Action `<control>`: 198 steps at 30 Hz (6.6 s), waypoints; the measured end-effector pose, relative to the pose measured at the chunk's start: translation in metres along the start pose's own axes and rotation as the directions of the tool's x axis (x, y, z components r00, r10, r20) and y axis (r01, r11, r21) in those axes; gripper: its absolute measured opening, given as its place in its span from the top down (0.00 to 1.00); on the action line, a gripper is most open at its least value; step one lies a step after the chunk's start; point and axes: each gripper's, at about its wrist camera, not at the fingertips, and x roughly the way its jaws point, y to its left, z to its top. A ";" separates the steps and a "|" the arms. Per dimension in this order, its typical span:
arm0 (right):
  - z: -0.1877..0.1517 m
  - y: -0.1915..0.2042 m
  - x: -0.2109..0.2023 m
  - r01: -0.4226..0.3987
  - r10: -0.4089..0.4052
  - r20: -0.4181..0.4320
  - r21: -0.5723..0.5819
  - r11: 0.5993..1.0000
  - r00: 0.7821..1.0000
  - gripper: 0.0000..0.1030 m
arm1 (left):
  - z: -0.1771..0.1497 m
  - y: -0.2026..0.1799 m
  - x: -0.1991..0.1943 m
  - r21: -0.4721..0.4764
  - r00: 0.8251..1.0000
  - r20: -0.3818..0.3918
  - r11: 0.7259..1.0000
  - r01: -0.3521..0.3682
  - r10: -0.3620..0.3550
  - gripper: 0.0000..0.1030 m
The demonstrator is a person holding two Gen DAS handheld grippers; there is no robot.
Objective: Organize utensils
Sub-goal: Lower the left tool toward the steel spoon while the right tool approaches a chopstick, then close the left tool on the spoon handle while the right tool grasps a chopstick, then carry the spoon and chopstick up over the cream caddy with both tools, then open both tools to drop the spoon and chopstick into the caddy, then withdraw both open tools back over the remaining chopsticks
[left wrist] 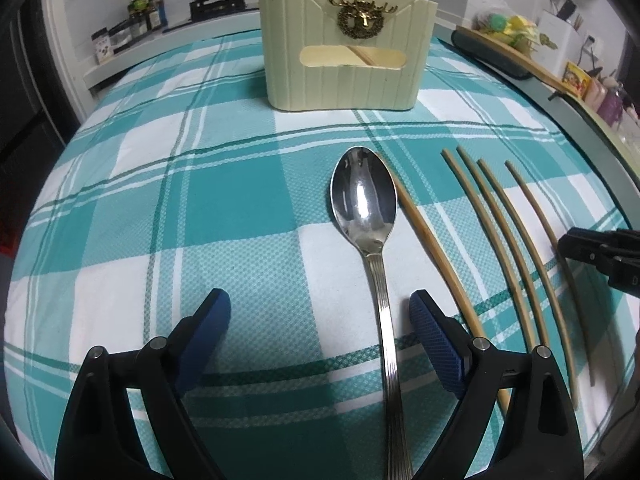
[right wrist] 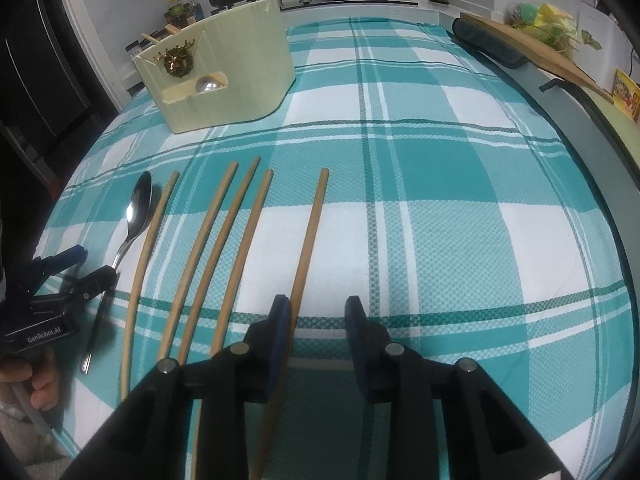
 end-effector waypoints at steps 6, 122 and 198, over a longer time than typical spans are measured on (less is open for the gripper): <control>0.020 0.012 0.016 0.035 -0.038 -0.035 -0.082 0.996 0.999 0.71 | 0.018 0.000 0.014 -0.003 0.999 -0.011 0.999 0.047 -0.047 0.11; 0.293 0.084 -0.017 -0.109 0.175 0.329 -0.211 0.972 0.928 0.91 | 0.276 0.051 0.006 -0.153 0.968 0.242 0.982 0.108 -0.069 0.49; -0.099 -0.001 -0.044 0.193 -0.197 0.222 0.040 0.980 0.955 0.26 | -0.061 0.003 -0.031 -0.106 0.995 -0.048 0.991 -0.086 0.082 0.01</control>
